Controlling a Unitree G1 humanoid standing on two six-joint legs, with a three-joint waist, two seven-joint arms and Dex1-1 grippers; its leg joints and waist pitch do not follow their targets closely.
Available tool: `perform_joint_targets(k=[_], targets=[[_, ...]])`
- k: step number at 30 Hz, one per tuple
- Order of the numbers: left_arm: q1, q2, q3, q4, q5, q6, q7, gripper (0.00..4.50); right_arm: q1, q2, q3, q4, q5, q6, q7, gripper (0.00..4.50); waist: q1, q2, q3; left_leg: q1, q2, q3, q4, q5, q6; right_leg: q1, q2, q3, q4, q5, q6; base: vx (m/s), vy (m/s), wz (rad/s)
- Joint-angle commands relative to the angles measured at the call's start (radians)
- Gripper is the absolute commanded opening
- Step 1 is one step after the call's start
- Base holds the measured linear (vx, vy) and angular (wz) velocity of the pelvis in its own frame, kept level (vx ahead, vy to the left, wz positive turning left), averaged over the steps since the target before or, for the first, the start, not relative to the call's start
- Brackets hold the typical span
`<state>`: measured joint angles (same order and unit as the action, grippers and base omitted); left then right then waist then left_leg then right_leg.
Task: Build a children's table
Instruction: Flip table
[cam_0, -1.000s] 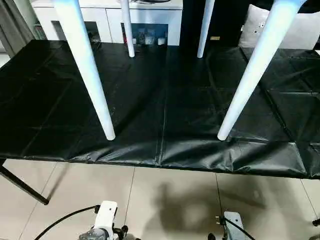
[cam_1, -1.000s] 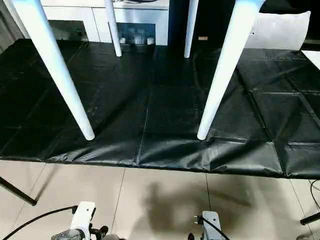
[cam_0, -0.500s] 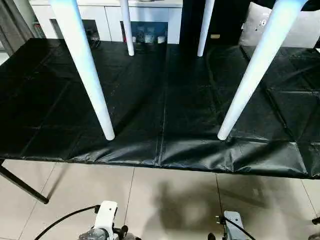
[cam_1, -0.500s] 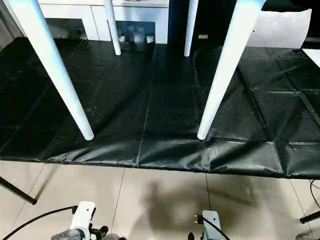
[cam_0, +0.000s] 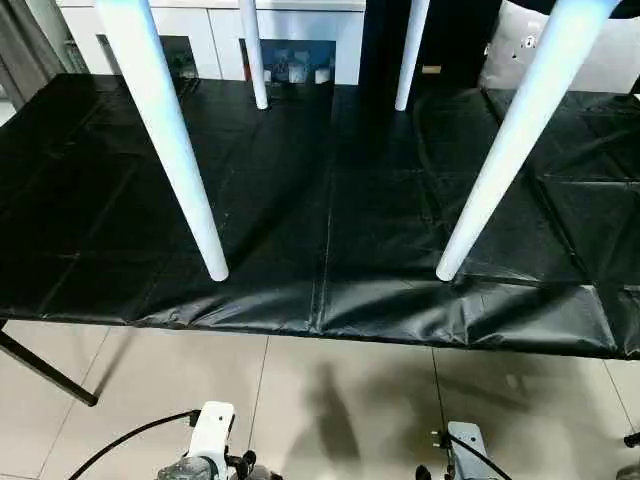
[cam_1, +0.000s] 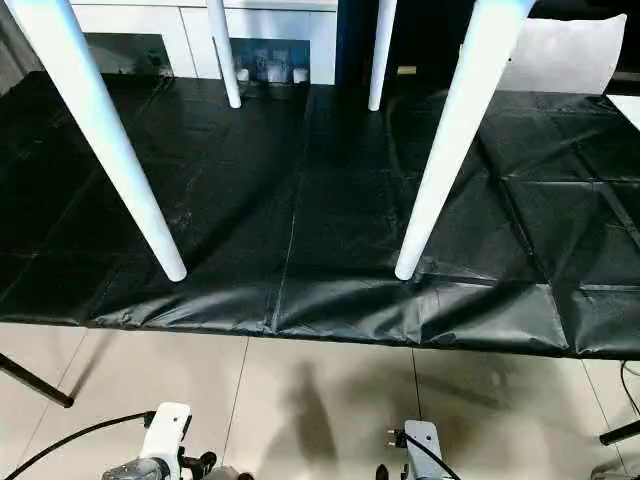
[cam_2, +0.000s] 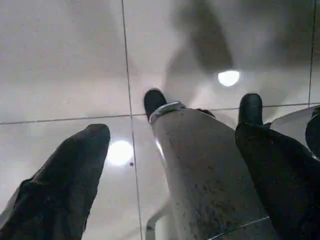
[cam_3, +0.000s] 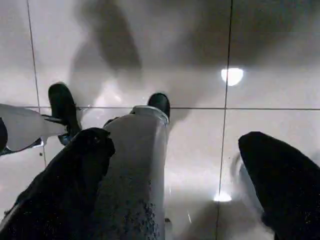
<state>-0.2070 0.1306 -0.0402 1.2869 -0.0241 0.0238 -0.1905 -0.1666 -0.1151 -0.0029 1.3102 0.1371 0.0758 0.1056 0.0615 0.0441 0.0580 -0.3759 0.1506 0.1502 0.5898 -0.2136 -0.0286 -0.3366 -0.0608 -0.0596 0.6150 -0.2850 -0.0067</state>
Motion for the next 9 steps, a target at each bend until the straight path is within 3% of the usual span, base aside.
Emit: perform_joint_targets(k=[1,5,9], targets=[[-0.002,0.0,0.004,0.004,0.005,0.001,0.008,4.48,-0.003,0.004,-0.005,0.008,-0.004,0.001,-0.004,4.5,0.0,-0.003,-0.029,0.006,0.109,-0.035,-0.085,-0.142,0.137,0.017,-0.13,0.06,-0.064,0.184,-0.283,0.0,0.0,0.0],[-0.002,0.0,0.004,0.004,0.005,0.001,0.008,4.48,-0.003,0.004,-0.005,0.008,-0.004,0.001,-0.004,4.5,0.0,-0.002,-0.026,0.008,0.111,-0.035,-0.09,-0.178,0.114,0.015,-0.13,0.062,-0.07,0.124,-0.284,0.0,0.0,0.0],[-0.002,0.0,0.004,0.004,0.005,0.001,0.008,4.48,-0.003,0.004,-0.005,0.008,-0.004,0.001,-0.004,4.5,0.0,-0.002,-0.026,0.007,0.111,-0.035,-0.09,-0.17,0.11,0.015,-0.13,0.062,-0.069,0.138,-0.282,0.0,0.0,0.0]])
